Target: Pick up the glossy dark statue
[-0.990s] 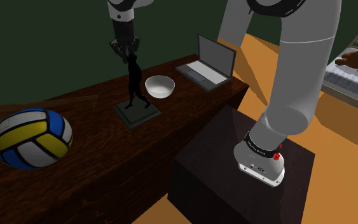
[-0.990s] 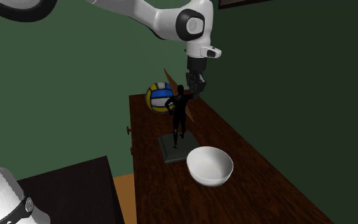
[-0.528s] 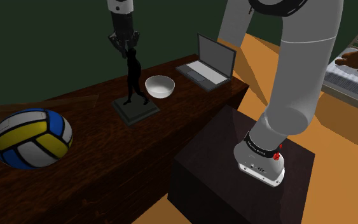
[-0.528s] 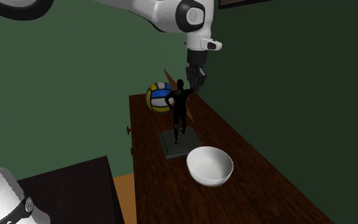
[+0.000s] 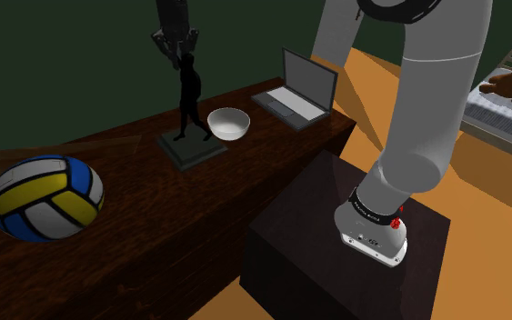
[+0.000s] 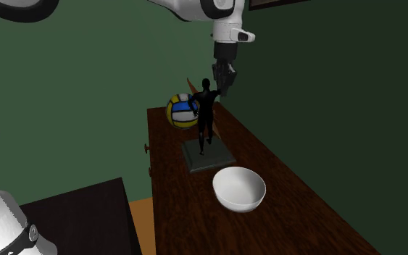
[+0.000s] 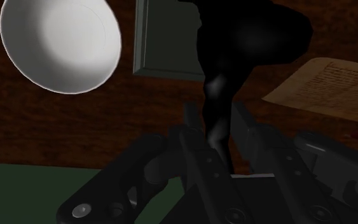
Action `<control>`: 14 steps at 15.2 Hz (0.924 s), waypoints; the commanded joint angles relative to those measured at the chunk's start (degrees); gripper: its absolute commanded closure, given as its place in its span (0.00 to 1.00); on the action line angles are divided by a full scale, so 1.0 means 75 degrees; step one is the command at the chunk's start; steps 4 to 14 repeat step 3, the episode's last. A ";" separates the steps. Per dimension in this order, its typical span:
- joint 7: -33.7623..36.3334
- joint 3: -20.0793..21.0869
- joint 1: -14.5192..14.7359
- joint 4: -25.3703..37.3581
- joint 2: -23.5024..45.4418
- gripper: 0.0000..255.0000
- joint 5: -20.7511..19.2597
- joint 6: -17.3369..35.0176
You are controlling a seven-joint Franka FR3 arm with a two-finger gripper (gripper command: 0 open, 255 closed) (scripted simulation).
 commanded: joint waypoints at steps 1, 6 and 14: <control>0.0012 0.0006 0.0014 0.0208 -0.0001 1.00 -0.0001 -0.0200; 0.0012 0.0006 0.0015 0.0224 0.0000 1.00 -0.0001 -0.0216; 0.0012 0.0006 0.0015 0.0224 0.0000 1.00 -0.0001 -0.0216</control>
